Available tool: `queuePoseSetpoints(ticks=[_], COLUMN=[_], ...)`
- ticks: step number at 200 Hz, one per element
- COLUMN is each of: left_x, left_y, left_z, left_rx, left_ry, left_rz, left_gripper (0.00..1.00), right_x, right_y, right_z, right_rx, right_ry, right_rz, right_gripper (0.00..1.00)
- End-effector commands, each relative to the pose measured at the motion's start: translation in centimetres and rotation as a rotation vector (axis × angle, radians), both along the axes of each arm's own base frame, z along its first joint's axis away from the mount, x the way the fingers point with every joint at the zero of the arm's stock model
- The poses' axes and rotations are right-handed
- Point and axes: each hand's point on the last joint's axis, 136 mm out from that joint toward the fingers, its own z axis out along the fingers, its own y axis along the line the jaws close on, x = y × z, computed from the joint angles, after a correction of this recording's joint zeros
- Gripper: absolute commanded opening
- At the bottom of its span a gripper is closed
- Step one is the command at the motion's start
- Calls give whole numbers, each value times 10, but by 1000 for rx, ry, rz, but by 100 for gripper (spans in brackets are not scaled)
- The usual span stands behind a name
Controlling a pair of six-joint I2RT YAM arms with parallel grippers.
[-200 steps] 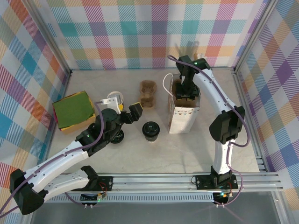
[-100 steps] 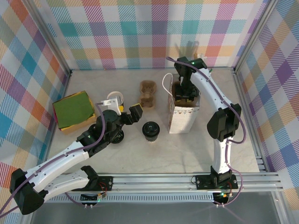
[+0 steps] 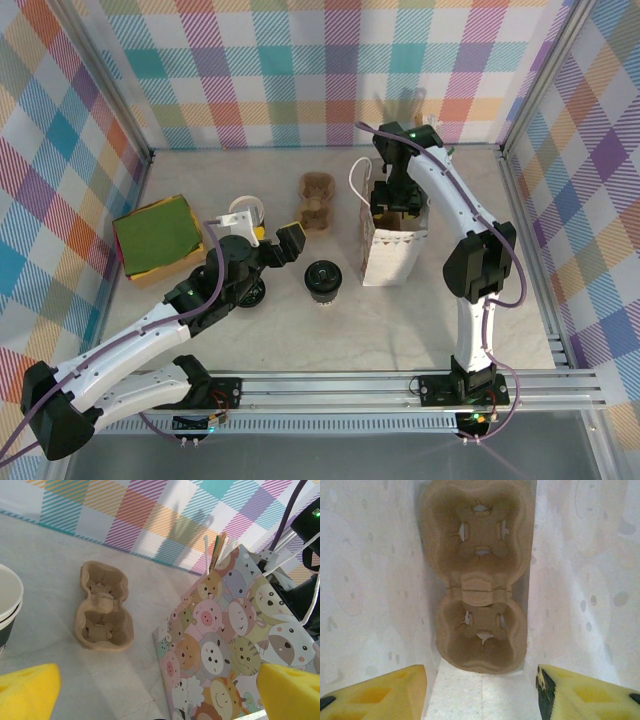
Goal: Pack the takeout coffee
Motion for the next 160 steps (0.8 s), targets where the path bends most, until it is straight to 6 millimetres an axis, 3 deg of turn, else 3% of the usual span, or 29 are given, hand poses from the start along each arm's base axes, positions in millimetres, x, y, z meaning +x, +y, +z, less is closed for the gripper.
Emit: queuePoseSetpoints(ticks=[1, 160], left_x=[0, 0], left_y=[2, 1], left_z=[10, 10], left_rx=[-34, -37], left_ry=[-27, -25], left_rz=[2, -2], left_gripper=[100, 100], right_x=[-4, -4], right_y=[1, -2], right_z=[7, 10], right_rx=[4, -2], right_ry=[-4, -12], right_rz=[-1, -8], right_gripper=[61, 62])
